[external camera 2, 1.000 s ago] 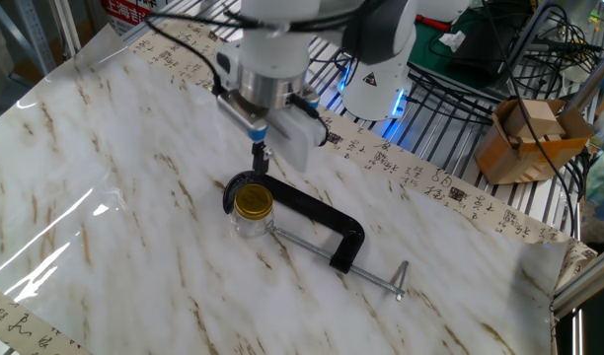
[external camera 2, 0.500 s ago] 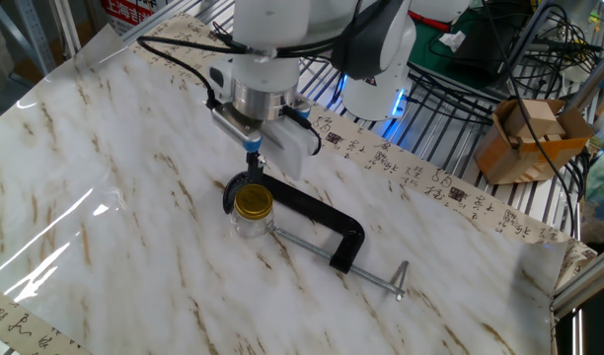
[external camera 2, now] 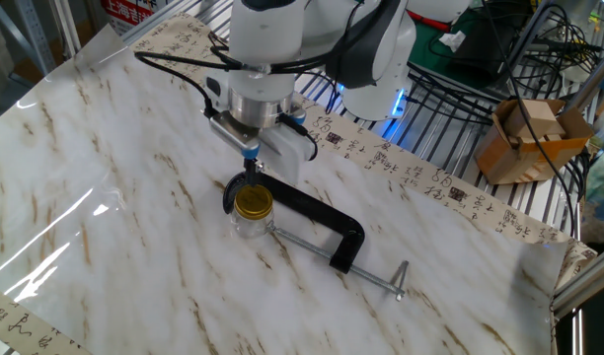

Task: Unscrew the lid from the jar

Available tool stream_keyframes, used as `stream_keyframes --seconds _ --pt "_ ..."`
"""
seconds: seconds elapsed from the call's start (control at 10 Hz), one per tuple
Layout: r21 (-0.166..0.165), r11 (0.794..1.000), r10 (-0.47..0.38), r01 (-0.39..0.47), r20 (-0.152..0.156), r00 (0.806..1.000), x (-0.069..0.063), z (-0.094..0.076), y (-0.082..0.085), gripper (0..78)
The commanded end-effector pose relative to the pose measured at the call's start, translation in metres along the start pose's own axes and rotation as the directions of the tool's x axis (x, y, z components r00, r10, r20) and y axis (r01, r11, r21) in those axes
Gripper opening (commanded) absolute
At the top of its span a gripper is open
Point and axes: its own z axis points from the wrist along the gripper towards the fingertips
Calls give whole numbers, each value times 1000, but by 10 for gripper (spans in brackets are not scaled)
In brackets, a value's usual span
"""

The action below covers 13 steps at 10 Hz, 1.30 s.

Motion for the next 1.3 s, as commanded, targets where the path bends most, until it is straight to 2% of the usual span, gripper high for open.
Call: stream_keyframes --seconds 0.1,0.2,0.7,0.9,1.0,1.3 --pt "-1 1000 -2 2 -9 1000 1 3 -1 0" --pt "-1 1000 0 0 -2 1000 2 8 -2 0" --pt "-2 1000 -9 9 -3 1000 3 9 -2 0" --pt "-41 999 2 -2 -1 1000 3 9 -2 0" --pt "-40 999 -8 9 11 1000 3 9 -2 0" --pt "12 1000 0 0 -6 1000 3 9 -2 0"
